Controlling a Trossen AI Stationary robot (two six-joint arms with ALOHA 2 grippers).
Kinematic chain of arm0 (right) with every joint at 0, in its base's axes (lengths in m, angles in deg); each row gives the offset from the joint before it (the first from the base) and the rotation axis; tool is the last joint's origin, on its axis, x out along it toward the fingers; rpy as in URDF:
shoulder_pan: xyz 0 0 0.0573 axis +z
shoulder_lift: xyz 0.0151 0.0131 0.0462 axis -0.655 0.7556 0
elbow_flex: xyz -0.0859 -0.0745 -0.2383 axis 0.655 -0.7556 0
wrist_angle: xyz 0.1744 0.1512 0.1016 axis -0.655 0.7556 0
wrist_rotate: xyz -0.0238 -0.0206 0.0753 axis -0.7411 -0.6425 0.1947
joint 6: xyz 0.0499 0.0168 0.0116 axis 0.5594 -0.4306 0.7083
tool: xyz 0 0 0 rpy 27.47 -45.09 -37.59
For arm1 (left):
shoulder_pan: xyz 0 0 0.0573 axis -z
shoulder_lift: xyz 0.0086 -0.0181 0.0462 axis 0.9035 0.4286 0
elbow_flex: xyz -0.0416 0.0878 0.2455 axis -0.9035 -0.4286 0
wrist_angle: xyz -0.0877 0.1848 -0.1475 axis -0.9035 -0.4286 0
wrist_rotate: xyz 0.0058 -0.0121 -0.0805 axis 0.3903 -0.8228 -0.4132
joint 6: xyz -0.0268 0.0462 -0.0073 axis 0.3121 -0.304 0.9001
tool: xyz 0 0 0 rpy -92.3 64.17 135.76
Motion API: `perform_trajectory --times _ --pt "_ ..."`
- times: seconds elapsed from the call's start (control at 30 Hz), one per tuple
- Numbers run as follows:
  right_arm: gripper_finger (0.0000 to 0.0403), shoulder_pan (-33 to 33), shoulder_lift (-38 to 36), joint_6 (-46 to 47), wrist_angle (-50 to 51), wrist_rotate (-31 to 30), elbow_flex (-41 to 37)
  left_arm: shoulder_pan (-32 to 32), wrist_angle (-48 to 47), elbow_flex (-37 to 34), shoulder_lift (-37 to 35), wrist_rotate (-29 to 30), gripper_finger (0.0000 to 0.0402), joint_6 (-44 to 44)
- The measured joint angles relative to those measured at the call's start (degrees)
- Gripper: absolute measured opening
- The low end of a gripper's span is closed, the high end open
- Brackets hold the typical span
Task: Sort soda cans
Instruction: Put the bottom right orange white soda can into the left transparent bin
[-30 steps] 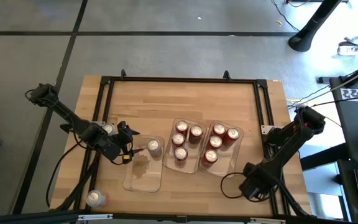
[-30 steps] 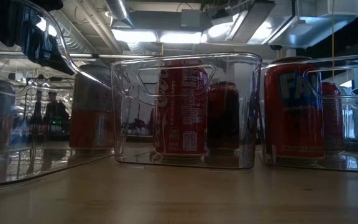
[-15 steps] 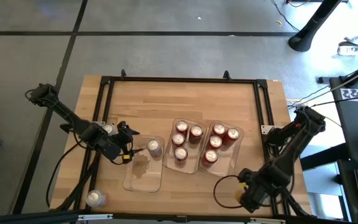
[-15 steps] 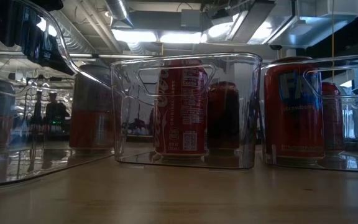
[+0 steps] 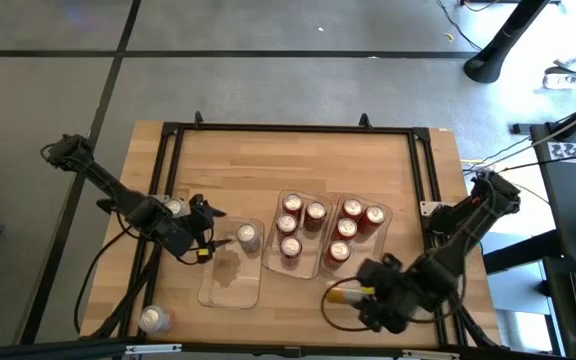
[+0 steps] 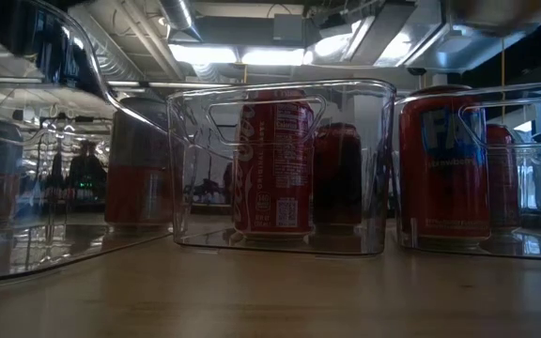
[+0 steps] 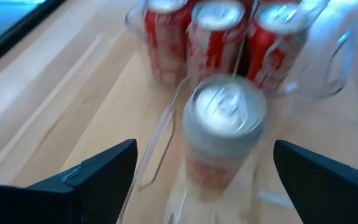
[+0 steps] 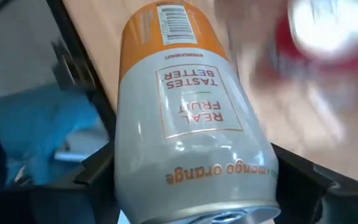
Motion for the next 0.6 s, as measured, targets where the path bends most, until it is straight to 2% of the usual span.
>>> perform_trajectory --times 0.3,0.6 --pt "0.0288 -9.7 5.3 -28.3 -16.5 -9.2 0.0 2.3 0.3 8.5 -0.6 -0.8 0.0355 -4.5" --pt "0.0288 -19.0 11.6 -46.5 -31.8 -9.8 0.0 3.5 0.4 10.3 -0.1 -0.8 0.0315 -3.3"
